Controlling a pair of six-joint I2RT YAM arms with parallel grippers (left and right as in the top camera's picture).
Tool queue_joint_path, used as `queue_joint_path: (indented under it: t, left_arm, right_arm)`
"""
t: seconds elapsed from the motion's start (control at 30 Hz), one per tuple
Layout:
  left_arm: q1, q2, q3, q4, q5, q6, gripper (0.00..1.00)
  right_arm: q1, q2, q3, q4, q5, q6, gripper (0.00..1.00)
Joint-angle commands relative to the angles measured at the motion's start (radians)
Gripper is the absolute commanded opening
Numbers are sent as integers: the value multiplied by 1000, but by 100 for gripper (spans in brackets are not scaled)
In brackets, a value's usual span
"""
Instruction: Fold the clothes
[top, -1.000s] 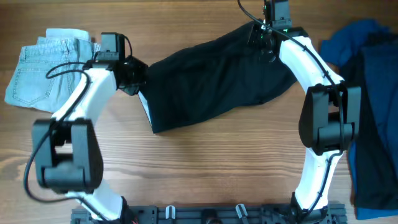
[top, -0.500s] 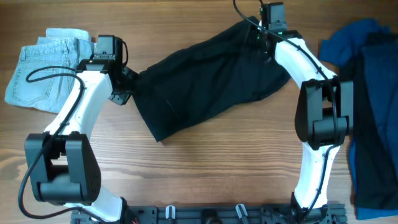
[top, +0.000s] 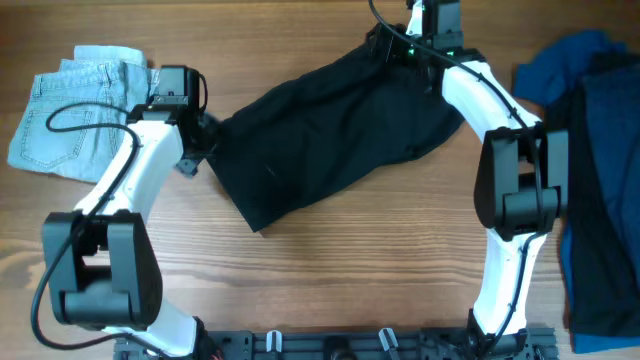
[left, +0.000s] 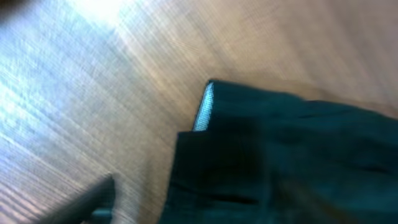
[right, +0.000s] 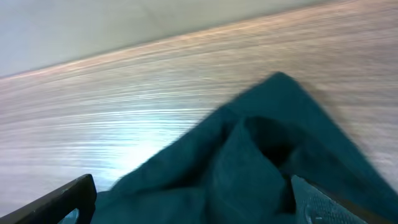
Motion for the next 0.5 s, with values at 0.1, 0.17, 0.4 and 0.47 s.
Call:
queue_joint_path:
  t: [0.1, 0.17, 0.4, 0.47]
  left_arm:
    - [-5, -150, 93, 39, 2, 129, 76]
    - [-14, -144, 93, 22, 31, 130, 29]
    - [-109, -99, 92, 22, 82, 208, 4]
    - [-139, -51, 92, 45, 82, 208, 4]
  right_arm:
    - [-45, -85, 11, 8, -225, -24, 99]
    - [-46, -90, 11, -19, -229, -24, 86]
    - [-46, -159, 11, -160, -166, -134, 49]
    - [-46, -161, 11, -185, -163, -140, 25]
